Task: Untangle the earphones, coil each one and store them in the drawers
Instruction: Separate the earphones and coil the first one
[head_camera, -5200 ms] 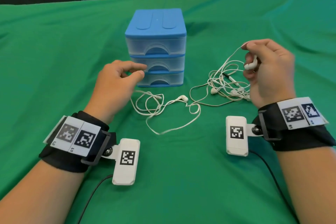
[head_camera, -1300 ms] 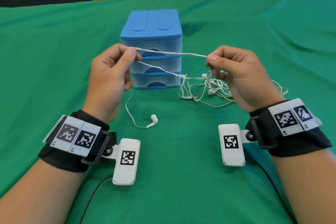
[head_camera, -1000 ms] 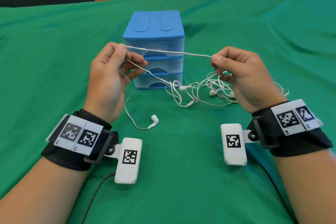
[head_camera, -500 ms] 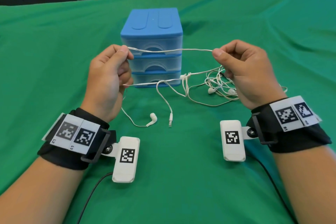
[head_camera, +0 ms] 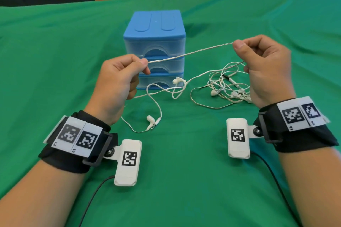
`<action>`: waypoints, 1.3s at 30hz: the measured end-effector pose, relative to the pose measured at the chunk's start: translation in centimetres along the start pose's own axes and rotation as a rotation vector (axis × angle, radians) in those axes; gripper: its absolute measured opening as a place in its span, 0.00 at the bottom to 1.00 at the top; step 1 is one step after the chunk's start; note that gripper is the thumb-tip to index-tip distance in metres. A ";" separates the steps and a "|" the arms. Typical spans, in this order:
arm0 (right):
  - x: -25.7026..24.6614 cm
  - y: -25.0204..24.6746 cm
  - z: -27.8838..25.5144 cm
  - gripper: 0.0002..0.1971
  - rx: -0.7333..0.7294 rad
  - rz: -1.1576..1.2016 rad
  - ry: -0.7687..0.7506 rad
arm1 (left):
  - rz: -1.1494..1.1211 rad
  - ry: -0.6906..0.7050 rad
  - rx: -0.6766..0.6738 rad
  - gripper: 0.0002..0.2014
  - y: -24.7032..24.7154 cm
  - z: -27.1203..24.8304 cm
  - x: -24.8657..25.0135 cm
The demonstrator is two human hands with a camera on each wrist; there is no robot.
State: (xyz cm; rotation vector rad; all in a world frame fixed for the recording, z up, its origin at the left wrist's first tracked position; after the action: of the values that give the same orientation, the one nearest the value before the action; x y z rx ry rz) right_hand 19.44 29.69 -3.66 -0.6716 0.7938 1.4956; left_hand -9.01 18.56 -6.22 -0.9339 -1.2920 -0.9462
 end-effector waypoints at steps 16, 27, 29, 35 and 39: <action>0.9 0.5 0.1 0.10 -0.144 -0.118 0.007 | 0.293 -0.031 -0.061 0.09 0.6 -0.1 -1.4; 2.0 0.5 0.1 0.09 -0.216 -0.302 0.026 | 0.687 -0.192 -0.361 0.07 2.7 -1.0 -4.2; 2.5 0.9 -0.1 0.10 -0.271 -0.354 0.050 | 0.724 -0.208 -0.374 0.07 2.9 -1.0 -4.5; 1.4 2.5 -1.0 0.11 -0.360 -0.485 -0.008 | 0.764 -0.179 -0.383 0.05 3.3 -1.0 -4.2; -0.9 5.7 -2.2 0.10 -0.492 -0.239 -0.113 | 0.701 -0.142 -0.356 0.06 3.4 -0.7 -3.9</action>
State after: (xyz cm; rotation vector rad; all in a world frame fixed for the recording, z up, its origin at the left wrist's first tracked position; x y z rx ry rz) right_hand 13.71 27.30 -3.72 -0.9989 0.2416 1.5000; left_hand -5.71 19.20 -10.29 -1.6187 -0.8087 -0.5597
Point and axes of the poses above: each hand's wrist, its own z-axis towards the middle knuckle, its own y-axis out of the palm, x = y × z, the point moved 9 cm from there along z, towards the middle knuckle, and after that the axes turned 10 degrees about -y, right-handed, at the moved point
